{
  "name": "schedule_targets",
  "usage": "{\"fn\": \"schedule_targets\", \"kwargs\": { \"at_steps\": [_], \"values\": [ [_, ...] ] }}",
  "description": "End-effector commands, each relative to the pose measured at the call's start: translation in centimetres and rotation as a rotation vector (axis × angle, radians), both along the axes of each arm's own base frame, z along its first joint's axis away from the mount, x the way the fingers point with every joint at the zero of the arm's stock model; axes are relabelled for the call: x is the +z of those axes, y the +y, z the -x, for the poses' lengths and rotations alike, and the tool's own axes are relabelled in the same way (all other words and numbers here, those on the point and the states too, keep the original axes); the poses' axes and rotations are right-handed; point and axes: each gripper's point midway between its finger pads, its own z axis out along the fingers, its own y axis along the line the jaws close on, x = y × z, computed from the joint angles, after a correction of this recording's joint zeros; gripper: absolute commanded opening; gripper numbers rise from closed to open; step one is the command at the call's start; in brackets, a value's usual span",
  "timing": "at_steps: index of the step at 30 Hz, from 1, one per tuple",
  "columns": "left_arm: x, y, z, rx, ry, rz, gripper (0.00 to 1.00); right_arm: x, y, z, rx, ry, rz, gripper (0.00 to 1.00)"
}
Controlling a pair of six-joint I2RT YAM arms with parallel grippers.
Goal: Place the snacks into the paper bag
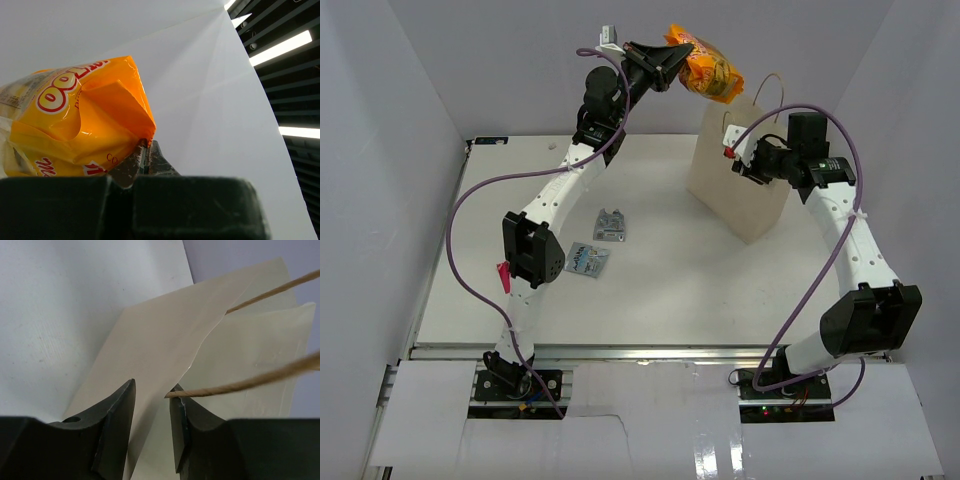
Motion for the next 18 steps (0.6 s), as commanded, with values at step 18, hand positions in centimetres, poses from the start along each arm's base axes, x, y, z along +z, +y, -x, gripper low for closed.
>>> {"fn": "schedule_targets", "kwargs": {
  "at_steps": [18],
  "values": [
    [9.2,-0.4,8.4,-0.124,-0.187,0.158,0.00,-1.1,0.3,0.8,0.048,-0.050,0.117,0.40]
  ]
}}
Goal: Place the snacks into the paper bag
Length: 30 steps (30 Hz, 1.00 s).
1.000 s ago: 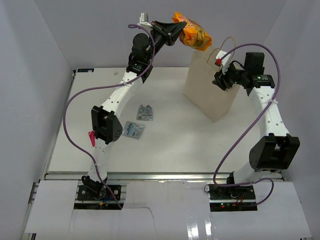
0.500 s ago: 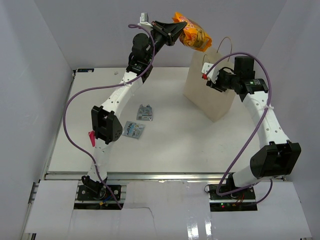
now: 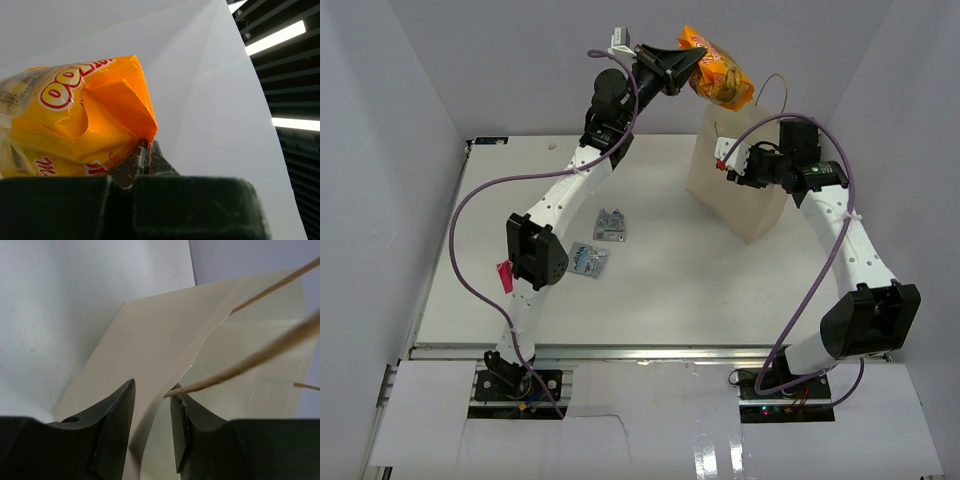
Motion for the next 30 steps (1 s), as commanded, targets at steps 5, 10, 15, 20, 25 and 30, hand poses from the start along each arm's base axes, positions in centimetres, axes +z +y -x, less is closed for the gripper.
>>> {"fn": "schedule_targets", "kwargs": {
  "at_steps": [5,10,15,20,25,30],
  "values": [
    [8.1,0.1,6.8,-0.079,-0.177,0.144,0.00,-0.1,0.2,0.9,0.001,-0.007,0.012,0.40],
    [7.8,-0.4,7.3,-0.090,-0.176,0.129,0.00,0.1,0.1,0.6,-0.016,-0.014,0.006,0.38],
    [6.6,-1.2,7.6,-0.095,-0.161,0.083,0.00,0.4,0.2,0.4,-0.026,-0.014,-0.009,0.38],
    [5.2,-1.7,6.8,-0.083,-0.147,0.043,0.00,0.5,0.2,0.5,-0.028,-0.014,-0.014,0.38],
    [3.5,-2.7,6.2,-0.111,-0.110,0.027,0.00,0.4,0.1,0.8,-0.030,-0.012,-0.015,0.38],
    [3.0,-3.2,6.0,-0.126,-0.093,0.028,0.38,0.1,0.1,0.9,-0.031,-0.008,-0.016,0.38]
  ]
}}
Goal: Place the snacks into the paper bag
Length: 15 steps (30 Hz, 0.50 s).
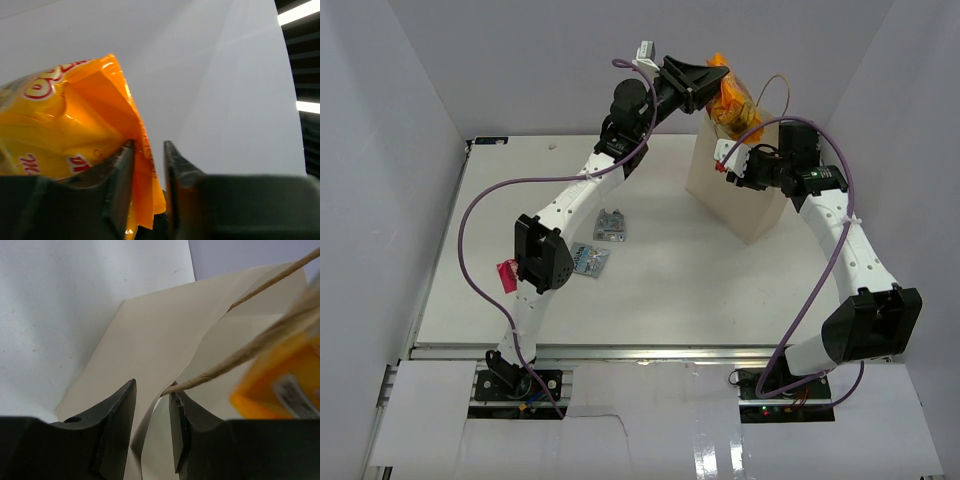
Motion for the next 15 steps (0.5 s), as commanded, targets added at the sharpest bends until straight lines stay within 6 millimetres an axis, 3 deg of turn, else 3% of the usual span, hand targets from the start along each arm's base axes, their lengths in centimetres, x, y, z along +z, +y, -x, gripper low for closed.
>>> {"fn": "schedule_targets", "kwargs": {
  "at_steps": [1,2,4,15],
  "values": [
    [6.08,1.59,3.05,-0.021,-0.120,0.107,0.45,0.60,0.03,0.56,-0.009,-0.011,-0.015,0.38],
    [5.76,1.44,2.89,-0.023,-0.110,0.101,0.56,0.57,0.04,0.51,-0.009,-0.011,-0.015,0.38],
    [5.84,1.43,3.04,-0.034,-0.100,0.103,0.63,0.50,0.08,0.47,-0.011,-0.006,-0.019,0.38],
    [6.19,1.69,3.29,-0.041,-0.118,0.094,0.66,0.43,0.09,0.18,-0.024,-0.001,-0.031,0.37]
  ]
}}
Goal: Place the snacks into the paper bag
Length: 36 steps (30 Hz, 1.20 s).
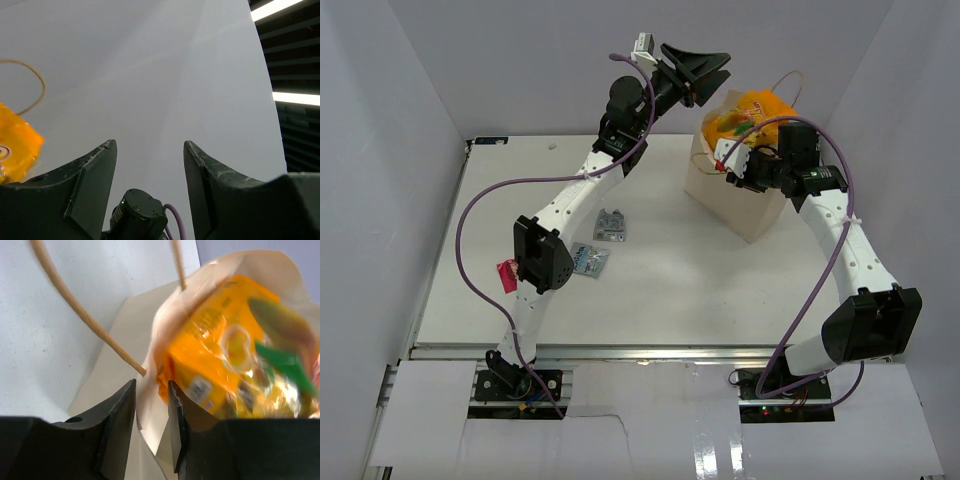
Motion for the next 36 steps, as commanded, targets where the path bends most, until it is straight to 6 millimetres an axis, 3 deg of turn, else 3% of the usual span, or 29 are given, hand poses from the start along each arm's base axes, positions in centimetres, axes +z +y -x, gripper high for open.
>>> {"fn": "schedule_targets", "kwargs": {
  "at_steps": [1,4,10,14,15,17,18,19,21,22,23,25,27,28,29,30,31,32,34,35,36],
  "values": [
    [3.9,1.4,2.1,-0.012,-0.081,0.044,0.66,0.8,0.0,-0.4,-0.021,-0.034,-0.017,0.37],
    [3.8,1.4,2.1,-0.016,-0.077,0.043,0.66,0.7,-0.3,-0.8,-0.050,-0.022,-0.024,0.35],
    [5.3,2.5,2.4,0.012,-0.127,0.047,0.67,1.3,0.0,-1.2,-0.064,-0.012,-0.064,0.34],
    [6.3,4.5,2.3,0.060,-0.186,0.019,0.67,1.8,0.3,-1.6,-0.077,0.007,-0.104,0.31],
    [7.6,5.4,3.3,0.063,-0.220,0.016,0.67,2.3,0.3,-1.6,-0.086,0.009,-0.122,0.31],
    [6.8,6.4,2.8,0.095,-0.241,-0.035,0.67,2.8,0.4,-1.7,-0.087,0.013,-0.148,0.30],
    [8.3,7.6,4.5,0.095,-0.290,-0.043,0.67,3.5,0.5,-1.7,-0.096,0.014,-0.173,0.30],
    [6.5,7.7,3.9,0.114,-0.296,-0.104,0.67,4.4,0.8,-1.5,-0.082,0.013,-0.207,0.34],
    [5.9,9.7,4.3,0.148,-0.341,-0.176,0.68,6.8,0.8,-1.3,-0.085,-0.010,-0.274,0.45],
    [7.2,11.4,6.1,0.179,-0.366,-0.204,0.68,9.0,1.2,-0.9,-0.087,-0.013,-0.344,0.58],
    [4.5,12.6,4.8,0.236,-0.360,-0.303,0.70,10.8,1.0,-0.7,-0.094,-0.031,-0.382,0.63],
    [3.8,15.9,5.9,0.344,-0.316,-0.426,0.71,15.2,1.3,0.0,-0.097,-0.073,-0.484,0.76],
    [-0.9,18.7,5.2,0.442,-0.270,-0.649,0.76,18.4,1.2,0.5,-0.105,-0.106,-0.551,0.83],
    [0.3,21.1,6.7,0.535,-0.285,-0.679,0.78,21.0,1.3,1.0,-0.091,-0.150,-0.585,0.87],
    [-0.7,22.6,7.0,0.578,-0.271,-0.730,0.80,22.0,1.4,1.4,-0.099,-0.140,-0.628,0.89],
    [-3.8,23.7,6.9,0.602,-0.244,-0.822,0.82,22.9,1.5,1.7,-0.095,-0.148,-0.650,0.90],
    [-5.3,25.3,7.3,0.647,-0.202,-0.879,0.85,24.0,1.7,2.0,-0.076,-0.162,-0.672,0.92],
    [-6.9,26.8,8.8,0.671,-0.192,-0.929,0.85,24.8,2.0,2.7,-0.061,-0.156,-0.702,0.92],
    [-9.6,28.4,10.1,0.691,-0.132,-0.993,0.85,25.0,3.1,3.3,-0.018,-0.127,-0.721,0.91],
    [-9.8,29.9,11.4,0.744,-0.111,-1.001,0.85,24.6,4.5,3.9,0.006,-0.079,-0.726,0.90],
    [-11.4,30.4,12.0,0.743,-0.077,-1.025,0.85,23.8,5.5,4.1,0.021,-0.034,-0.720,0.89]
  ]
}}
